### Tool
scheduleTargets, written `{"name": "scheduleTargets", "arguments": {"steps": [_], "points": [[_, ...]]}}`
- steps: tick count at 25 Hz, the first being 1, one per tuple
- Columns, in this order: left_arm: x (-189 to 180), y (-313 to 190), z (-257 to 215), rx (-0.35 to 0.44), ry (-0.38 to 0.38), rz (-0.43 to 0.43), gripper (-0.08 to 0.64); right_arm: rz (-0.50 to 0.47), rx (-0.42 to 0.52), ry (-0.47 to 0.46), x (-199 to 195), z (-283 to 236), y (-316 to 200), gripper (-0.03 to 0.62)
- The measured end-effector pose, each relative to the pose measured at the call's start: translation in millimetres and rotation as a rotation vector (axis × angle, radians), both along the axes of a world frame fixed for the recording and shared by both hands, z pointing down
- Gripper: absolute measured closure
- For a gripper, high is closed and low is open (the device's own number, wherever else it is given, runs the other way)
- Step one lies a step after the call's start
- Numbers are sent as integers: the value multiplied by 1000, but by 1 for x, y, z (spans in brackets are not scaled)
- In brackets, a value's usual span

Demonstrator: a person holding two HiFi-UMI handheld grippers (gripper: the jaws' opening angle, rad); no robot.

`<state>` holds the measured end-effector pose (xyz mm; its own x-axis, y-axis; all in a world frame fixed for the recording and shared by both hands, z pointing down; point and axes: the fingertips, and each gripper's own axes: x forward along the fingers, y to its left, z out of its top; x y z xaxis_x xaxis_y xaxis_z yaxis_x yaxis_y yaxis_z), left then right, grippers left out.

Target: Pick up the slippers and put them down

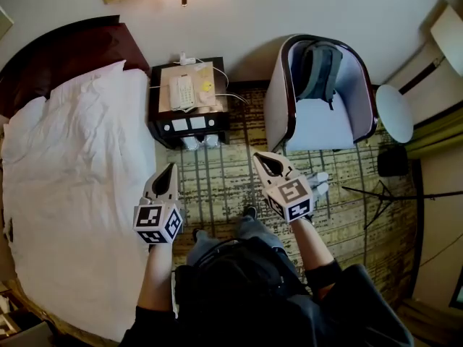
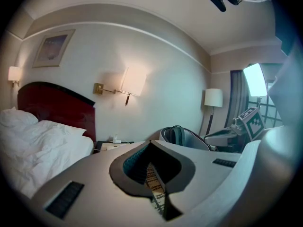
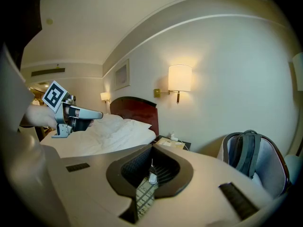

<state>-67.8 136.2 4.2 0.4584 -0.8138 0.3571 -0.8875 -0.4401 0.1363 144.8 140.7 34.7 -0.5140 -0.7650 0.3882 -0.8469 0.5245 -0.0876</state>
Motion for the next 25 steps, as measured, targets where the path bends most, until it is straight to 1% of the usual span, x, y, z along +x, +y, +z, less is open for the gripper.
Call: {"name": "scheduleTargets", "arguments": {"steps": [5, 9, 13, 17, 20, 25], "points": [[18, -5, -1, 8, -19, -21, 560, -20, 4, -6, 19, 7, -14, 591], [12, -9, -4, 6, -41, -25, 560, -27, 5, -31, 11, 5, -22, 591], [-4, -22, -3, 3, -48, -4, 560, -20, 15, -42, -11, 6, -34, 591], [-25, -37, 1, -1, -64, 73, 560, 30, 19, -47, -39, 12, -50, 591], [-45, -52, 3, -9, -85, 130, 560, 66, 3, -49, -66, 15, -62, 591], [-75, -77, 10, -22, -83, 178, 560, 97, -19, -47, -106, 20, -75, 591]]}}
